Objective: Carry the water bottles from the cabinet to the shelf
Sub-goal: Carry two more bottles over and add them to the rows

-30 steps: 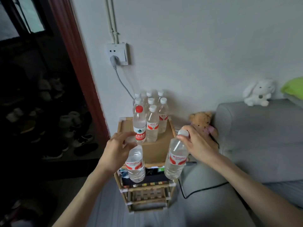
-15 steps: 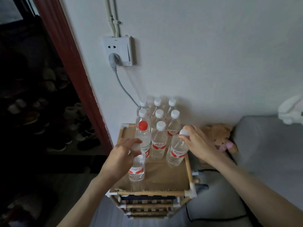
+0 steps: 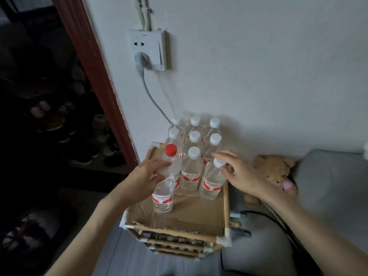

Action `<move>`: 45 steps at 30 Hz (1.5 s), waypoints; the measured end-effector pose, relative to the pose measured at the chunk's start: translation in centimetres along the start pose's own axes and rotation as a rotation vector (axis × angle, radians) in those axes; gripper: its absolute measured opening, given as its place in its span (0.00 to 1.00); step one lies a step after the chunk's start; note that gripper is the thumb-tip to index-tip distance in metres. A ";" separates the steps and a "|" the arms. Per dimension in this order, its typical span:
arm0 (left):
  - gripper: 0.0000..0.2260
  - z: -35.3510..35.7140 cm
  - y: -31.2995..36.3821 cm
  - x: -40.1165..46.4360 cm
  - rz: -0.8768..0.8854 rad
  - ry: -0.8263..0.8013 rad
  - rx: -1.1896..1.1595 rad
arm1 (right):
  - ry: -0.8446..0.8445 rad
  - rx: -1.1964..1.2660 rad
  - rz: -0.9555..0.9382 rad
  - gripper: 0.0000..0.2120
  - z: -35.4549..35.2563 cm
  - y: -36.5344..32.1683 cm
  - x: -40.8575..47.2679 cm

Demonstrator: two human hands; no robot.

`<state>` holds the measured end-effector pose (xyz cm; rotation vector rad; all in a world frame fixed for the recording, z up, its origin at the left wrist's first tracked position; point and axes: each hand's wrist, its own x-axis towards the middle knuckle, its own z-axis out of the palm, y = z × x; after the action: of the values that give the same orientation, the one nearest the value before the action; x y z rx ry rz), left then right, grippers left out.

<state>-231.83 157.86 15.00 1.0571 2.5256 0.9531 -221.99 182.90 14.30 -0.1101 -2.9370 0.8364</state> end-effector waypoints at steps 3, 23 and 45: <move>0.17 -0.1 -0.2 -0.1 0.031 -0.015 0.002 | 0.021 -0.019 0.003 0.19 0.0 0.1 0.2; 0.16 -0.7 -0.6 -0.2 0.000 0.024 0.133 | 0.024 -0.172 0.139 0.14 0.1 -0.4 1.1; 0.14 -0.9 -1.9 -0.4 -0.009 0.087 0.029 | -0.013 -0.157 0.192 0.16 0.0 -1.0 0.8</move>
<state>-233.05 156.15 14.45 1.0326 2.6190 0.9835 -222.86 182.12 14.90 -0.4044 -3.0371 0.6269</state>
